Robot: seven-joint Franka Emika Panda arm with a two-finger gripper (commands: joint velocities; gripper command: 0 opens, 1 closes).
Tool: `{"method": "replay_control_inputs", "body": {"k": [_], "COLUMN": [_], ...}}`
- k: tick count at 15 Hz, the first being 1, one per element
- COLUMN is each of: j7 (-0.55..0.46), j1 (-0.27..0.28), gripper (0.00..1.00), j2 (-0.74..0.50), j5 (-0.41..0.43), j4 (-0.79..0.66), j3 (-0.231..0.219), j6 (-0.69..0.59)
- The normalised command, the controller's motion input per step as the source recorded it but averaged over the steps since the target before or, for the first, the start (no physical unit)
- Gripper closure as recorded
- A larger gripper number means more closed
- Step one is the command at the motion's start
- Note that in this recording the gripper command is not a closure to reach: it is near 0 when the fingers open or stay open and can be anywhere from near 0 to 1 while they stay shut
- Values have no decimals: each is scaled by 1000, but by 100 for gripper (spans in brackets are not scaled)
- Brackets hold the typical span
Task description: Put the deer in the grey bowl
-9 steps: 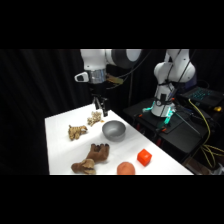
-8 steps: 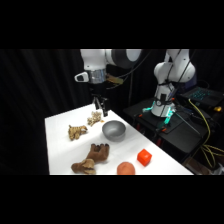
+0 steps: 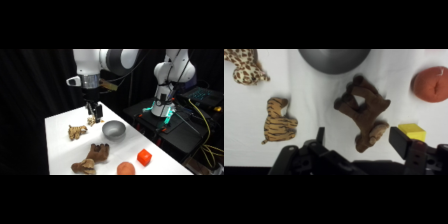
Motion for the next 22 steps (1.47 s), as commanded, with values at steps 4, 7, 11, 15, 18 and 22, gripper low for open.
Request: {"method": "replay_control_inputs", "body": {"k": [4, 7, 11, 15, 18, 22], "j7": [133, 114, 56, 60, 24, -12], "j1": [63, 55, 28, 27, 14, -7], "gripper": [0, 0, 0, 0, 0, 100], "j2": [522, 495, 395, 283, 253, 242], "j5": [-58, -23, 63, 118, 116, 108], "j4": [462, 326, 278, 266, 288, 275], "j3": [8, 11, 48, 56, 47, 45], "j6": [242, 207, 127, 53, -17, -51]}}
